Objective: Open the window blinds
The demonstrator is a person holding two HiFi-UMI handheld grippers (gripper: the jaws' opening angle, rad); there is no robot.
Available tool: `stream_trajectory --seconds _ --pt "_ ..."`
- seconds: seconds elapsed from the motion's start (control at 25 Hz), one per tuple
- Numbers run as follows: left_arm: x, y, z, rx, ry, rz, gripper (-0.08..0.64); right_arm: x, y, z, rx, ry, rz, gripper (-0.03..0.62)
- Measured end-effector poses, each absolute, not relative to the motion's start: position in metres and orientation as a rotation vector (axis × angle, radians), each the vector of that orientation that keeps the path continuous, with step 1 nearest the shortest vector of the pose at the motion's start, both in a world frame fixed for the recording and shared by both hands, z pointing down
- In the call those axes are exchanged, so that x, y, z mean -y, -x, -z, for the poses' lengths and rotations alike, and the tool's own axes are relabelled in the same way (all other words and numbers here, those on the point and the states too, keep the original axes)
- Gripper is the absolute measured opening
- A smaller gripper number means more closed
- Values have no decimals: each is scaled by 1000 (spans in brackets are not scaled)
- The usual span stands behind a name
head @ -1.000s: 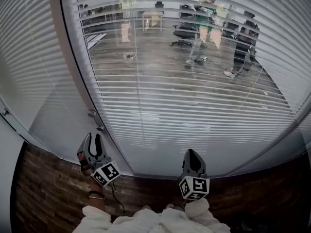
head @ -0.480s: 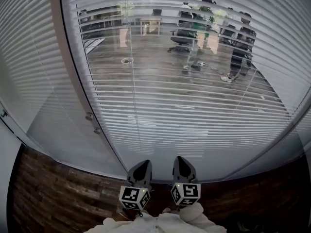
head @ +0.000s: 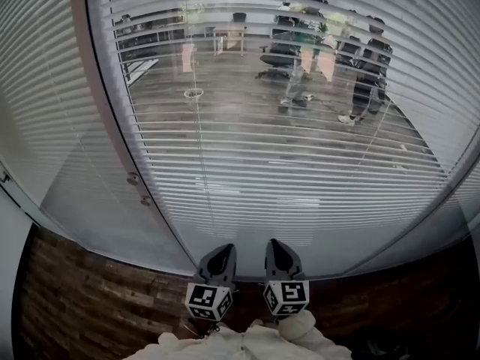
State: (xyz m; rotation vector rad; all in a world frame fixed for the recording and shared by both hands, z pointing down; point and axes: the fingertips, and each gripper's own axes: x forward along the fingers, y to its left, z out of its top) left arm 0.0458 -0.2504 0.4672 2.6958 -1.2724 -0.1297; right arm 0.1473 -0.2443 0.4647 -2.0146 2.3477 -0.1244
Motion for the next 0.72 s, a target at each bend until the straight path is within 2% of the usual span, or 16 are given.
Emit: stream_trajectory --seconds 0.72 --pt "269 -45 -477 1258 -2739 75 0 266 -147 -471 -2338 2024 120 11"
